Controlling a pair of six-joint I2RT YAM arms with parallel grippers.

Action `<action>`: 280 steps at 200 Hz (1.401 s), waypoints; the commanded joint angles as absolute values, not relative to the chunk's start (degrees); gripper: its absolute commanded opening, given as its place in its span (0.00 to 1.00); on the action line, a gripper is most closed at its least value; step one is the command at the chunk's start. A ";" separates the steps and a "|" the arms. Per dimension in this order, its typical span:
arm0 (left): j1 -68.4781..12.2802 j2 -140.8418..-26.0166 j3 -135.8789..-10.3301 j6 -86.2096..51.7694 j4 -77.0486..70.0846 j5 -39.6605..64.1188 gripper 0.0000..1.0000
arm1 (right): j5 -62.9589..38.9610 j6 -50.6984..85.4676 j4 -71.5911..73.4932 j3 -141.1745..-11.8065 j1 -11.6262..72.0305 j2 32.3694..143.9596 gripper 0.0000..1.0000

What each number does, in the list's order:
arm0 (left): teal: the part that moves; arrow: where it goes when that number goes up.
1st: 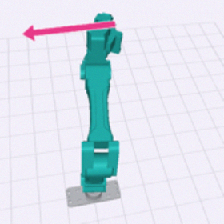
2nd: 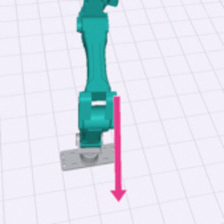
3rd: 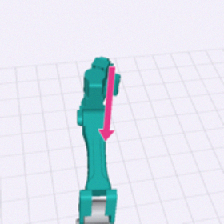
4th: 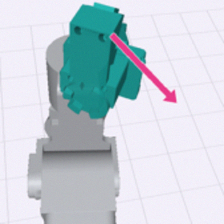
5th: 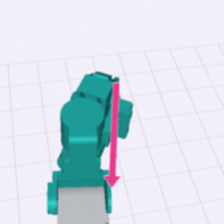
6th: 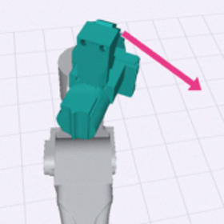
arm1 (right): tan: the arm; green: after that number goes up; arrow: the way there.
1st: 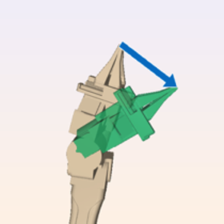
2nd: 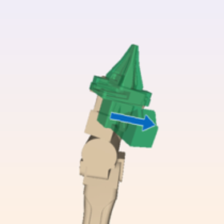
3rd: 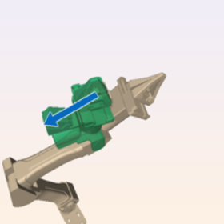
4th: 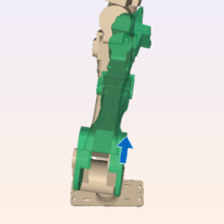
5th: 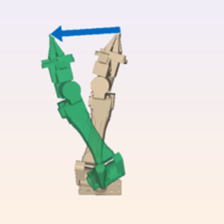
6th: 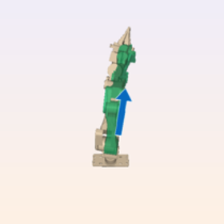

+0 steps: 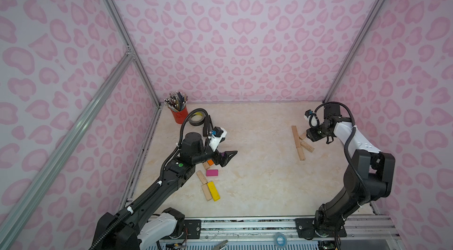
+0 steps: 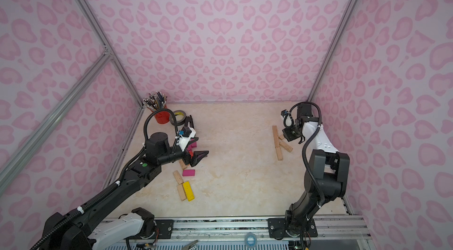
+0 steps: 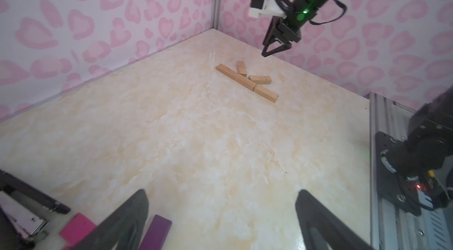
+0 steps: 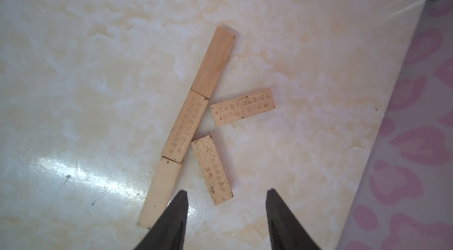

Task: Assemble the letter k with building blocks
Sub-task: Assemble the building block at the center of the board, then pick up the building block from the center of the board.

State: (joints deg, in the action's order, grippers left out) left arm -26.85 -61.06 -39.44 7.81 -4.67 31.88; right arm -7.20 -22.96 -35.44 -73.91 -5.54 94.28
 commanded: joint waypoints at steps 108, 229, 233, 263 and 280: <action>-21.80 -74.33 -50.39 -28.66 13.75 -7.95 0.64 | 5.72 39.48 -21.70 -52.24 32.58 62.84 0.88; -21.80 -61.55 -28.53 -40.65 23.04 -5.75 0.47 | 10.86 39.18 -21.29 -60.51 57.10 79.85 0.88; -21.80 -61.52 -28.08 -40.73 22.90 -5.16 0.46 | 10.81 39.15 -21.22 -60.62 57.08 80.09 0.88; -22.15 -62.54 -26.32 -41.84 22.04 -3.25 0.42 | 10.88 39.11 -21.26 -60.47 57.26 80.51 0.88; -22.32 -63.98 -26.19 -41.56 20.78 -2.13 0.42 | 11.16 39.11 -21.26 -60.13 57.22 80.54 0.88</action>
State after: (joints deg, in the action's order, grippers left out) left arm -22.15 -62.65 -26.44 -40.75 22.68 -4.27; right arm 10.07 39.53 -21.93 -60.42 57.17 80.27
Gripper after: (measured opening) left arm 0.414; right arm 0.880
